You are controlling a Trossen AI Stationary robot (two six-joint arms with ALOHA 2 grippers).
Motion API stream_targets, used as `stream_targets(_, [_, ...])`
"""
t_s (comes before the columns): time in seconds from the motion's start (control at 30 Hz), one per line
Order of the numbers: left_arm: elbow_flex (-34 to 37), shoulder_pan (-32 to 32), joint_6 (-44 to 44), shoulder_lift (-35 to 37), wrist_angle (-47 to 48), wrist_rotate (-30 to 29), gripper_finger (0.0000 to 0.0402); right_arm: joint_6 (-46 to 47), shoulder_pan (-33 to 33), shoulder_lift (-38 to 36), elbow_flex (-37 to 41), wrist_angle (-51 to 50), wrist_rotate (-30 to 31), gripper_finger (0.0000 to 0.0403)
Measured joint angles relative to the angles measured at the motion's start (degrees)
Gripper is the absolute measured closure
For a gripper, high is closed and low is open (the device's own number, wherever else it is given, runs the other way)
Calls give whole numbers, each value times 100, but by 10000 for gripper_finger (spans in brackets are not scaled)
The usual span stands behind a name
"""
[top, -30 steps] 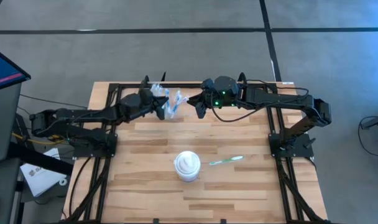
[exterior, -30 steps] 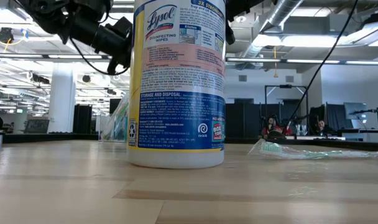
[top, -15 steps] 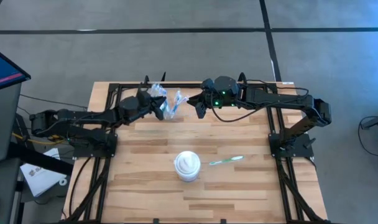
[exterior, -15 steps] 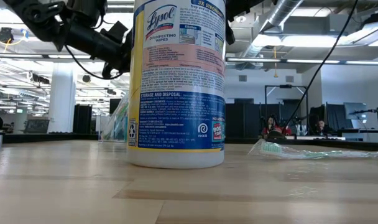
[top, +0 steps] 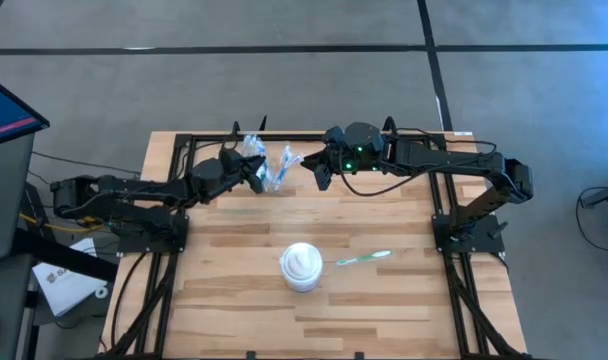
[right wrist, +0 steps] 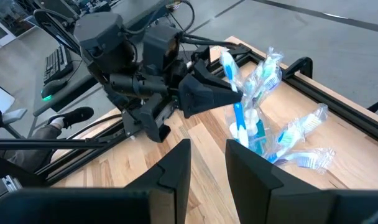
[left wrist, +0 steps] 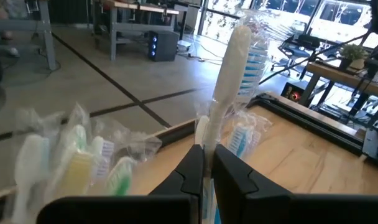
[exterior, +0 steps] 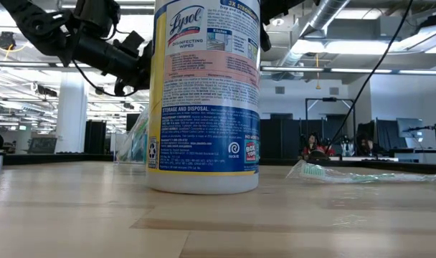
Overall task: Pick & Place toothbrushing station
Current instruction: Put the blue toothbrush into the transparent organizer
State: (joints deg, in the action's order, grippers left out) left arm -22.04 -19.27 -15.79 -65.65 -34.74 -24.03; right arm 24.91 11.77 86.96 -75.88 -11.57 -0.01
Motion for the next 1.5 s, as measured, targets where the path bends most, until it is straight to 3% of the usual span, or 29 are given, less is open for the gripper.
stream_targets(0.77, [-2, 13, -540, -1615, -725, 2, 382, -136, 0, 2, 0, -3, 0, 310])
stream_targets(1.17, [-7, 11, -607, -1648, -695, 48, 360, -216, 1, 2, -2, -149, -21, 310])
stream_targets(1.5, [0, 114, -548, -1252, -709, 60, 321, -652, -2, 2, -2, -816, -489, 310])
